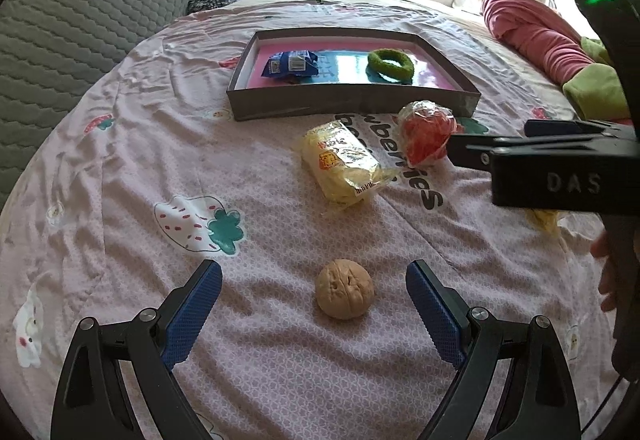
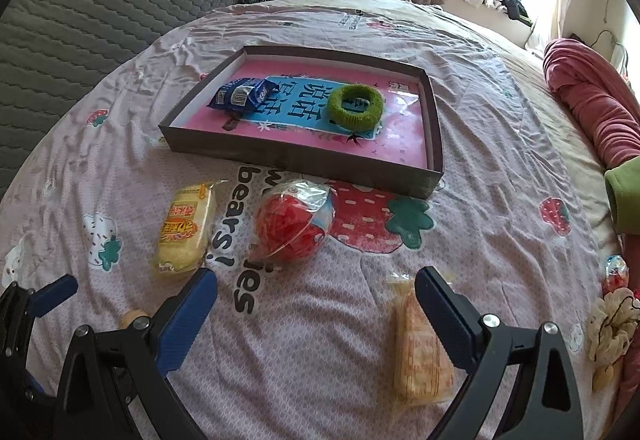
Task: Organize objects
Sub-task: 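Move both tools toward the remaining snacks near the tray, then grasp the wrapped red ball with right tool while left tool grasps the bun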
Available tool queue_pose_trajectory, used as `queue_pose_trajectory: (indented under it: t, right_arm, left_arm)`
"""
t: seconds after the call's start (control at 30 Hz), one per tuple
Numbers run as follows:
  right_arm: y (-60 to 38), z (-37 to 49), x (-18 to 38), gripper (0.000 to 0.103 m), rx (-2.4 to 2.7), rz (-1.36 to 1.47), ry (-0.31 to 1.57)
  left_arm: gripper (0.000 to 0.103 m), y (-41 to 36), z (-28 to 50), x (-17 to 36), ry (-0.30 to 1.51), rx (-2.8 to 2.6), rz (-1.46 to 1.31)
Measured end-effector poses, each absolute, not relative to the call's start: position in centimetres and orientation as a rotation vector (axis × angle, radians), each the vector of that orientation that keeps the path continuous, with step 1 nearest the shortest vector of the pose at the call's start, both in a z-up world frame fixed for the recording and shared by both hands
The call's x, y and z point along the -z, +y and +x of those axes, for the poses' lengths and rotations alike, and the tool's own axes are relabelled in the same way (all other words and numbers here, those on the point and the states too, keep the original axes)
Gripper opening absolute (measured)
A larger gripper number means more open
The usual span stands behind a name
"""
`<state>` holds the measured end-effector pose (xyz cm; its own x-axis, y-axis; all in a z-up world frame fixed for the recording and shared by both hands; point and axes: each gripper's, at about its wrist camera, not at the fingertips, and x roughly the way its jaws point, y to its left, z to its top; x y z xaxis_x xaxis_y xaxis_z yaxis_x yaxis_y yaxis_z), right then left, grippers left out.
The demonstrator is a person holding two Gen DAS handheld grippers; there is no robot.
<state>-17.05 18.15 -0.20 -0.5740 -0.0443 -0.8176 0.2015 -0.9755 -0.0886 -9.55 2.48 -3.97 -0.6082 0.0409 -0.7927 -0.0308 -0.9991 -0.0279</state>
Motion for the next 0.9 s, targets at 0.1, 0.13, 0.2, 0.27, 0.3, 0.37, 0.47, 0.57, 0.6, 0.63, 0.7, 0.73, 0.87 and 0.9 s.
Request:
queue_pose_trajectory:
  t: [0.1, 0.13, 0.2, 0.27, 0.3, 0.37, 0.47, 0.57, 0.6, 0.63, 0.7, 0.73, 0.87, 0.9]
  right_arm:
    - [18.0, -17.6, 0.4, 0.100, 2.653, 1.377, 0.265]
    - [18.0, -17.8, 0.6, 0.100, 2.651, 1.376, 0.268]
    - [17.8, -18.3, 0.8, 0.100, 2.648, 1.385, 0.279]
    - [17.8, -18.8, 1.1, 0.100, 2.645, 1.392, 0.282]
    - [17.8, -19.1, 1.3, 0.100, 2.643, 1.400, 0.284]
    - [17.8, -19.5, 1.7, 0.100, 2.642, 1.407, 0.283]
    - [17.9, -20.1, 2.1, 0.100, 2.642, 1.418, 0.277]
    - [17.9, -20.9, 2.5, 0.100, 2.638, 1.429, 0.270]
    - [17.9, -21.1, 2.6, 0.100, 2.636, 1.437, 0.271]
    - [17.9, -21.3, 2.8, 0.100, 2.635, 1.441, 0.271]
    - [17.9, -21.7, 3.0, 0.100, 2.630, 1.445, 0.268]
    - [17.9, -21.9, 3.1, 0.100, 2.627, 1.448, 0.265]
    - [17.9, -22.6, 3.4, 0.100, 2.624, 1.454, 0.248]
    - [18.0, -22.7, 3.4, 0.100, 2.623, 1.453, 0.242]
  left_arm:
    - [0.094, 2.4, -9.4, 4.0, -0.029, -2.785, -1.367]
    - [0.094, 2.4, -9.3, 4.0, -0.049, -2.781, -1.366]
    - [0.094, 2.4, -9.0, 3.9, -0.067, -2.785, -1.349]
    - [0.094, 2.5, -8.9, 3.9, -0.075, -2.773, -1.346]
    - [0.094, 2.6, -8.8, 3.9, -0.077, -2.766, -1.339]
    - [0.094, 2.8, -8.8, 3.9, -0.066, -2.770, -1.335]
    - [0.094, 2.8, -9.1, 4.0, -0.070, -2.772, -1.335]
    - [0.094, 2.7, -9.2, 4.2, -0.073, -2.780, -1.335]
    - [0.093, 2.7, -9.3, 4.3, -0.078, -2.782, -1.337]
    - [0.093, 2.6, -9.3, 4.4, -0.083, -2.784, -1.339]
    - [0.093, 2.7, -9.4, 4.5, -0.086, -2.778, -1.340]
    - [0.093, 2.7, -9.5, 4.6, -0.085, -2.772, -1.342]
    - [0.091, 3.1, -9.6, 4.8, -0.082, -2.765, -1.337]
    - [0.089, 3.2, -9.7, 4.9, -0.083, -2.761, -1.340]
